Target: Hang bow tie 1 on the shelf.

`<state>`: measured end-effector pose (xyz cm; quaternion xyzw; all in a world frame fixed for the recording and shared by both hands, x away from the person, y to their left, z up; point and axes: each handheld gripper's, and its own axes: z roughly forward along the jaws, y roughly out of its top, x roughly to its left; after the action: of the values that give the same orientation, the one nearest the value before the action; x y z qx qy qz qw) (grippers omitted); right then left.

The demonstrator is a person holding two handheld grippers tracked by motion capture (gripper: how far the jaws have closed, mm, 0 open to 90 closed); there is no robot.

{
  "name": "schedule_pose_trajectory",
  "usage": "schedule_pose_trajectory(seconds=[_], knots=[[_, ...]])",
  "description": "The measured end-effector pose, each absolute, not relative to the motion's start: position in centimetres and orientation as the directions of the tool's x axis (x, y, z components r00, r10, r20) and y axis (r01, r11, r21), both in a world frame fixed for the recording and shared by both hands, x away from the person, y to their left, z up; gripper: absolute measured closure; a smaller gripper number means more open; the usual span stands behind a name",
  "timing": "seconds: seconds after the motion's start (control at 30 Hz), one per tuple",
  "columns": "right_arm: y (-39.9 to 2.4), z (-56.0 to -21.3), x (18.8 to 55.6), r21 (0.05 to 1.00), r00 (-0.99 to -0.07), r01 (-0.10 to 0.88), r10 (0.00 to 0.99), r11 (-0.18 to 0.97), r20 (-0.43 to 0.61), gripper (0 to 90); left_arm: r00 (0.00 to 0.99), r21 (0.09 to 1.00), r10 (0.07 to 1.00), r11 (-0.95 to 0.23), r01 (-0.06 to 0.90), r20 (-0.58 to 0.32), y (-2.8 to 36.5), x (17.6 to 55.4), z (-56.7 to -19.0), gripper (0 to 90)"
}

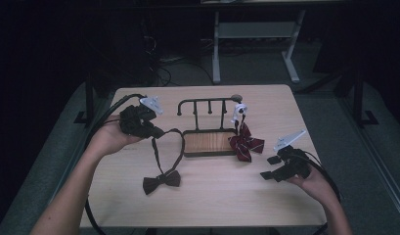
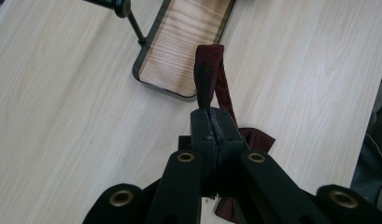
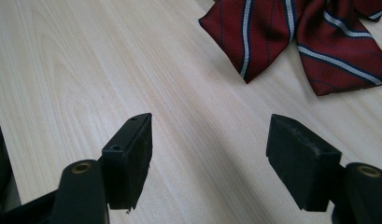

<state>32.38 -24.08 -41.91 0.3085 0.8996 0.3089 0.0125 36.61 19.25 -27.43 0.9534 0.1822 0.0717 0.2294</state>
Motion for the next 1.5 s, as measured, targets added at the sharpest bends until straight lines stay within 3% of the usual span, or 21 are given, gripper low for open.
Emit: schedule_pose_trajectory(seconds=[0.97, 1.5], knots=[[-24.0, -41.7, 32.1, 0.566, -0.811, 0.543, 0.563, 0.621, 0.161, 31.1, 0.92, 0.415, 0.376, -0.859, 0.3, 0.113, 17.5, 38.5, -25.1, 89.7], [-24.3, -41.5, 32.0, 0.572, -0.81, 0.541, 0.565, 0.616, 0.158, 31.1, 0.903, 0.416, 0.417, -0.843, 0.341, 0.104, 17.3, 40.4, -24.7, 89.6]])
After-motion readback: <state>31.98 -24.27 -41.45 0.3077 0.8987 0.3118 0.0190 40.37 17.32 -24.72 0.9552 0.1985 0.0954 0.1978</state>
